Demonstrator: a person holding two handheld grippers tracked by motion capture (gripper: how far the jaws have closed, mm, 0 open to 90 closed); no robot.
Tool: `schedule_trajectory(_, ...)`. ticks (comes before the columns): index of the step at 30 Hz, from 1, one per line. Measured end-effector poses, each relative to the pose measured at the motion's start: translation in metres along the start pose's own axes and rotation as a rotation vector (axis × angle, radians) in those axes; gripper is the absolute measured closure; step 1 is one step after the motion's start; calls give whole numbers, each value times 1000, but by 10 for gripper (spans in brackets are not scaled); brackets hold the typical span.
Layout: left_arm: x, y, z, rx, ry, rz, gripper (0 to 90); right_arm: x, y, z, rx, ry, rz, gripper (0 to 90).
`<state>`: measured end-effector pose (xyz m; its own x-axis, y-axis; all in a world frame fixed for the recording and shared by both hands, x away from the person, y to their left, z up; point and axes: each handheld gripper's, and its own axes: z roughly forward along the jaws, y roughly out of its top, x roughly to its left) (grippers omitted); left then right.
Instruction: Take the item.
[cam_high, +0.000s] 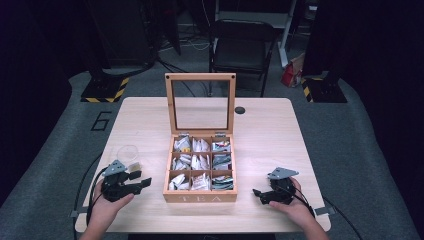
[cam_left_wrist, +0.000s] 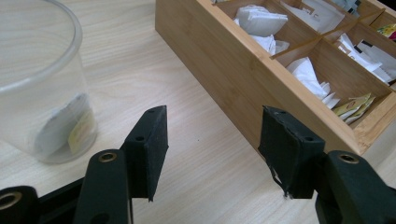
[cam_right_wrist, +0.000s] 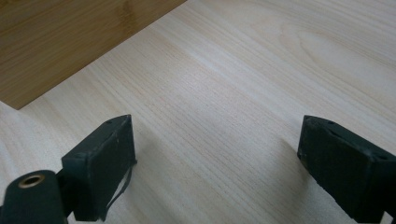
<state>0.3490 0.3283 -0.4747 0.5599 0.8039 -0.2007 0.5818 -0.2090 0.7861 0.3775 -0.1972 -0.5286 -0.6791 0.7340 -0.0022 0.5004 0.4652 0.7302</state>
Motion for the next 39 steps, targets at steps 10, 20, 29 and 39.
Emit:
schedule_trajectory(10, 2, -8, 7, 26, 3, 10, 420, 0, 0, 0, 0, 0, 0, 104)
schedule_trajectory(20, 2, -15, 15, 53, -16, 19, 420, 0, 0, 0, 0, 0, 0, 104)
schedule_trajectory(29, 5, -21, 24, 84, -10, 17, 420, 0, 0, 0, 0, 0, 0, 104)
schedule_trajectory(39, 2, -22, 29, 104, -11, 39, 419, 0, 0, 0, -1, 0, 0, 104)
